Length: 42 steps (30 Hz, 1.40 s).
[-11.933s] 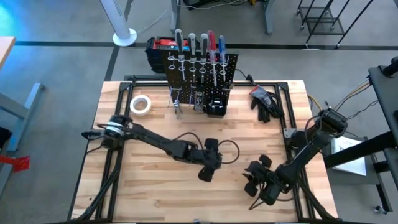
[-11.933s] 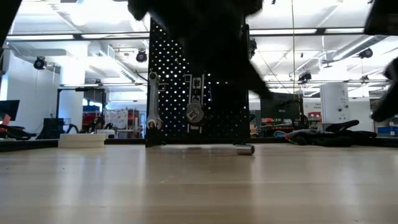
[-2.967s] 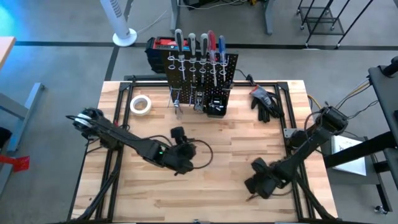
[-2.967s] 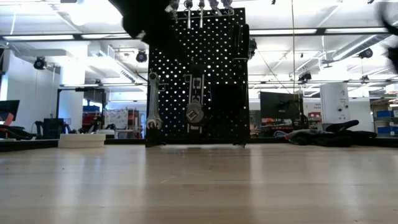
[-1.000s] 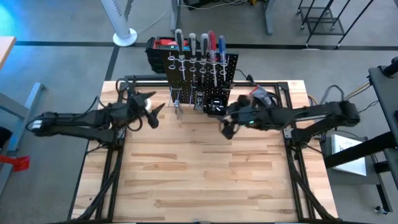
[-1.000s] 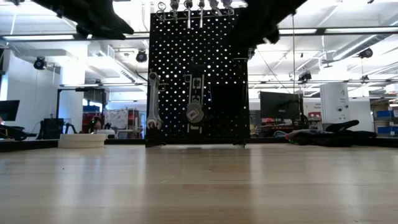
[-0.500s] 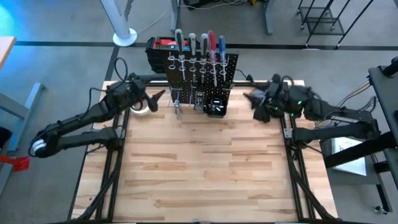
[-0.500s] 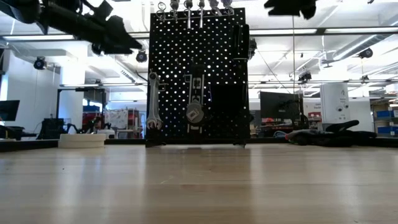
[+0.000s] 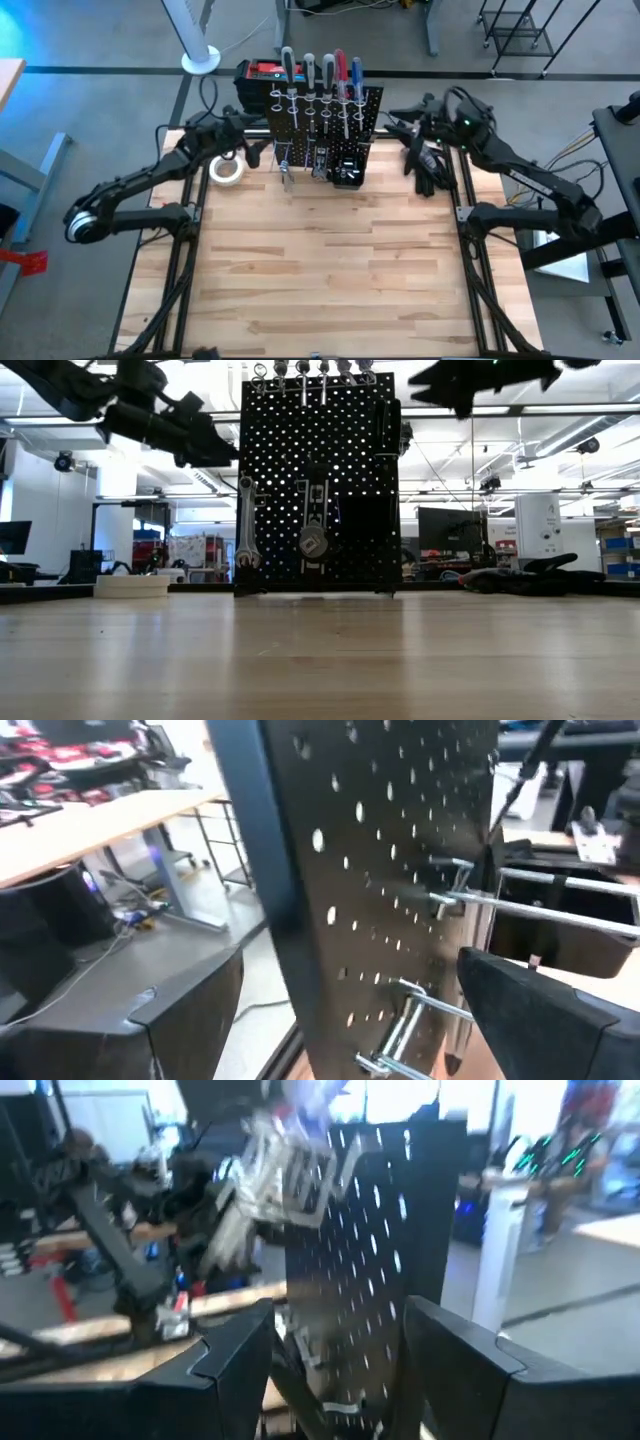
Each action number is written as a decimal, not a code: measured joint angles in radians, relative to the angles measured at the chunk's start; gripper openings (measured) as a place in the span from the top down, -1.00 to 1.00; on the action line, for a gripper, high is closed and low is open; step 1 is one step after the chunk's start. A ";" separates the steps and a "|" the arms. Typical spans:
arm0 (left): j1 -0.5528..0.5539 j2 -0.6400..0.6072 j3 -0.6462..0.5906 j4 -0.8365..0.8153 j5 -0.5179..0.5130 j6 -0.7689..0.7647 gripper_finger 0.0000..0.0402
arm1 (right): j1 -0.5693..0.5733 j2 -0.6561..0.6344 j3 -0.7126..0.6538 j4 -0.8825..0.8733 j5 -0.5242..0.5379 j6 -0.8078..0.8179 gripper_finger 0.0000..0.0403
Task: Hang tools onto peg board
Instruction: Move the peg board to the center of the table
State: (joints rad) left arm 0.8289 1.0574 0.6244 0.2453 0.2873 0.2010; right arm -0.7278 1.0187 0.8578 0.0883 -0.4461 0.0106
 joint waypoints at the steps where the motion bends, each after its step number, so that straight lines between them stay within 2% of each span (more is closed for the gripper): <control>1: 0.004 0.021 0.009 0.001 0.011 0.010 -0.77 | -0.009 0.022 0.003 0.007 -0.024 0.003 -0.07; 7: 0.024 0.130 0.071 0.012 0.026 0.039 -0.77 | -0.023 0.124 0.048 0.070 -0.076 0.045 -0.07; 12: 0.056 0.198 0.113 0.014 0.102 0.049 -0.76 | -0.029 0.179 0.112 0.081 -0.075 0.021 -0.07; 17: 0.073 0.230 0.128 0.013 0.124 0.033 -0.68 | -0.044 0.199 0.140 0.073 -0.020 -0.032 -0.04; 22: 0.079 0.231 0.128 0.010 0.130 0.034 -0.54 | -0.072 0.197 0.148 0.076 0.031 -0.075 -0.02; 26: 0.082 0.226 0.127 0.006 0.133 0.034 -0.43 | -0.082 0.194 0.148 0.073 0.026 -0.104 -0.02; 33: 0.084 0.226 0.131 0.001 0.137 0.052 -0.20 | -0.085 0.258 0.164 0.073 -0.052 -0.106 -0.02; 37: 0.086 0.226 0.143 0.001 0.139 0.056 -0.05 | -0.086 0.334 0.209 0.072 -0.062 -0.102 -0.02; 42: 0.088 0.226 0.148 -0.001 0.146 0.052 0.16 | -0.096 0.405 0.302 0.047 -0.154 -0.102 0.02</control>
State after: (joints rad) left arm 0.9171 1.2835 0.7723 0.2439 0.4332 0.2533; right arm -0.8242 1.4233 1.1594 0.1353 -0.6005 -0.0914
